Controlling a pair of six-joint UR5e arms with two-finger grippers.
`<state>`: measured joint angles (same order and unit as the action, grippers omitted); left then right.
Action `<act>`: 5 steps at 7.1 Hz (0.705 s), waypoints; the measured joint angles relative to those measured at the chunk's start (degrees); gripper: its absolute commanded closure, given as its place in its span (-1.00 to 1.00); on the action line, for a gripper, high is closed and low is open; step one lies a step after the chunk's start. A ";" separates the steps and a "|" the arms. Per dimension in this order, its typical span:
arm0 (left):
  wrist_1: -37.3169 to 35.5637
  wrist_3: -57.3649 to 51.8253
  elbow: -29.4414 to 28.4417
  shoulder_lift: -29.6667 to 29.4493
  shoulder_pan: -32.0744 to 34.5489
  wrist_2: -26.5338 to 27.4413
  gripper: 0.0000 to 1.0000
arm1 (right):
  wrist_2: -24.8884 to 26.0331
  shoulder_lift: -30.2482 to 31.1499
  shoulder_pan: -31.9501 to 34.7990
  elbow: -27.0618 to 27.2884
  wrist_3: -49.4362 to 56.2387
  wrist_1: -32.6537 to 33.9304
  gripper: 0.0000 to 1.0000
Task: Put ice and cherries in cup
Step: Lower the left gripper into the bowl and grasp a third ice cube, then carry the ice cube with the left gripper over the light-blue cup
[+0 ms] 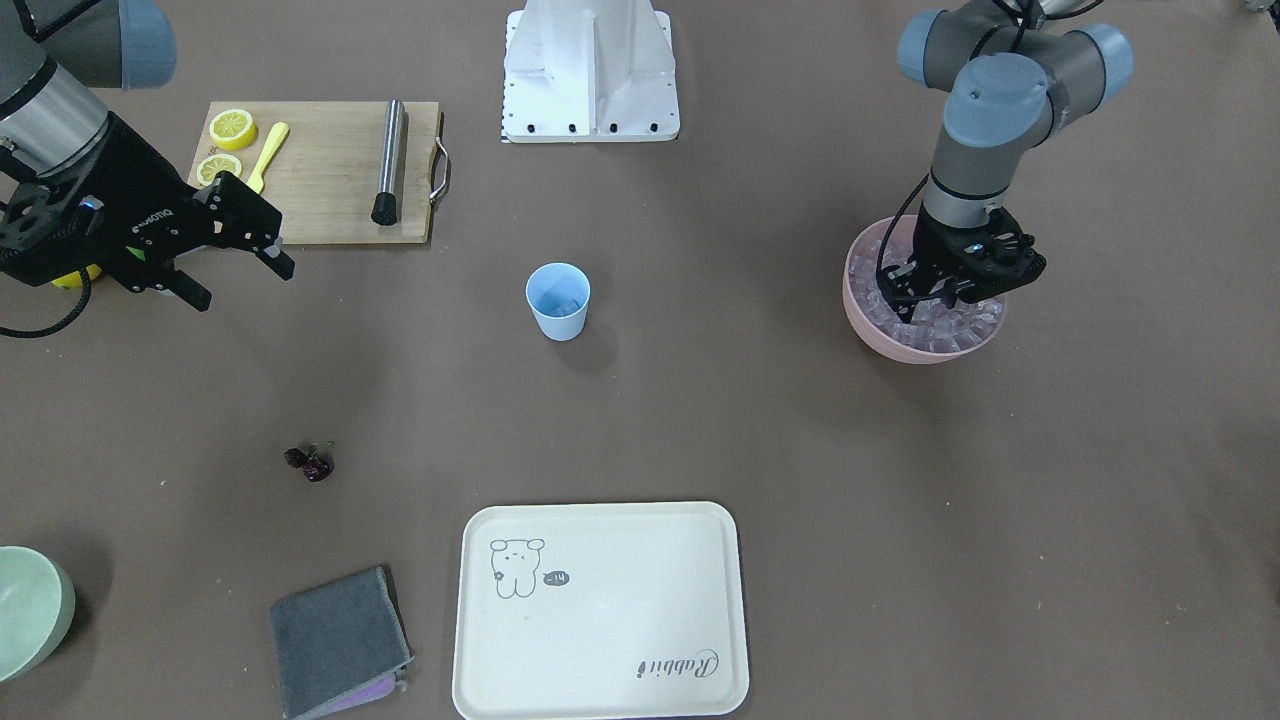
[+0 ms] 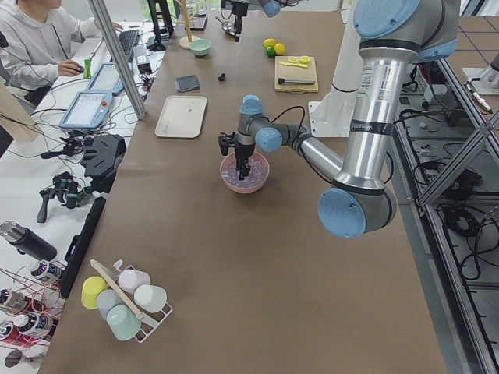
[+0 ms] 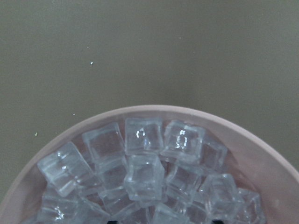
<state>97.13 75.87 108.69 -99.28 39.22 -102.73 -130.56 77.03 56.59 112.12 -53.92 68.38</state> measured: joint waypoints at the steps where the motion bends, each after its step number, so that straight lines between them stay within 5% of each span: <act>1: -0.28 -0.11 0.54 -0.07 0.07 0.20 1.00 | -0.49 -0.13 0.01 0.04 -0.18 0.00 -0.99; 5: -4.75 -2.82 4.32 -1.22 1.00 -0.12 1.00 | -0.91 -0.47 0.00 -0.10 -0.40 0.06 -0.99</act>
<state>92.38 73.05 113.01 -100.50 40.22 -102.85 -131.46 76.55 56.59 112.01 -54.31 68.44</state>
